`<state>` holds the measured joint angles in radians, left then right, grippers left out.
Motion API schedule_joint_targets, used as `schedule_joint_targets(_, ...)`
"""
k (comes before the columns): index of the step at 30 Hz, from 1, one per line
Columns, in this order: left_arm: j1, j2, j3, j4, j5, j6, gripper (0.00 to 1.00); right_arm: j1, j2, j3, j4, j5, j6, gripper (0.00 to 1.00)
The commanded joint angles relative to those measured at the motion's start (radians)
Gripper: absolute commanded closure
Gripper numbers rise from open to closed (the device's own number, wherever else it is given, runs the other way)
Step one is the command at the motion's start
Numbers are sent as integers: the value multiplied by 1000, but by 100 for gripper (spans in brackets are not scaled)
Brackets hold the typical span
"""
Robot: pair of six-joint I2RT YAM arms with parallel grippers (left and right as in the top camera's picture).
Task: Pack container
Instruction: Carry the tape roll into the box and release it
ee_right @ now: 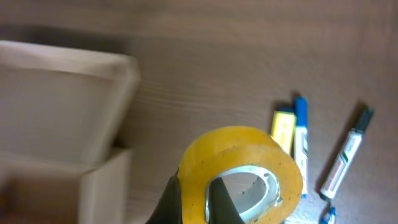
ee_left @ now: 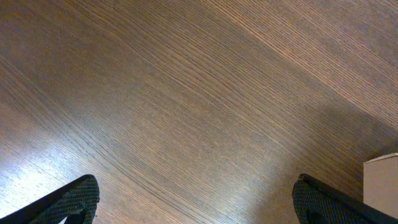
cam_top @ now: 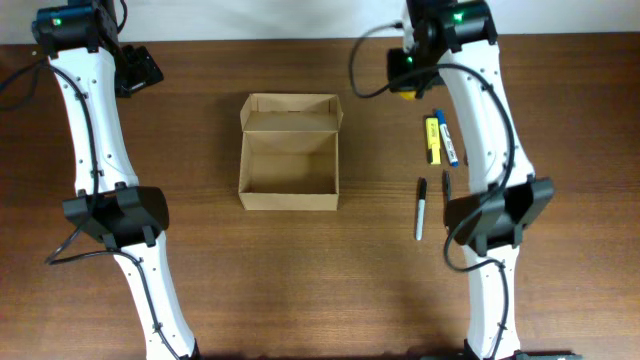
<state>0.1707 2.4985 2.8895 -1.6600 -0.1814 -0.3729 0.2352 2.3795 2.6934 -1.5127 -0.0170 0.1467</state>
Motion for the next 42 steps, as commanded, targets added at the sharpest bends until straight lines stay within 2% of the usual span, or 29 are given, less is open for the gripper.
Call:
schedule_joint_targets(1, 2, 0, 5, -1, -10, 11, 0, 134, -29, 159, -65, -29, -79, 96)
schedule_joint_targets(6, 2, 0, 5, -2, -10, 12, 0, 310, -27, 190, -121, -27, -229, 96)
schedule_joint_targets(12, 2, 0, 5, -1, -10, 12, 0, 452, 0, 134, -69, 73, -252, 96)
schedule_joint_targets(19, 2, 0, 5, -1, -10, 12, 0, 463, 18, -111, 54, 95, -252, 96)
schedule_joint_targets(26, 2, 0, 5, -1, -10, 12, 0, 457, 18, -396, 214, 25, -266, 96)
schedule_joint_targets(33, 2, 0, 5, -1, -10, 12, 0, 457, 18, -530, 288, 17, -266, 95)
schedule_joint_targets(35, 2, 0, 5, -1, -10, 12, 0, 457, 14, -525, 286, 18, -266, 86)
schedule_joint_targets(37, 2, 0, 5, -1, -10, 11, 0, 457, 2, -507, 277, 18, -266, 65)
schedule_joint_targets(38, 2, 0, 5, -1, -10, 12, 0, 457, -6, -493, 268, 18, -265, 61)
schedule_joint_targets(42, 2, 0, 5, -1, -10, 12, 0, 457, -39, -381, 203, 56, -230, 58)
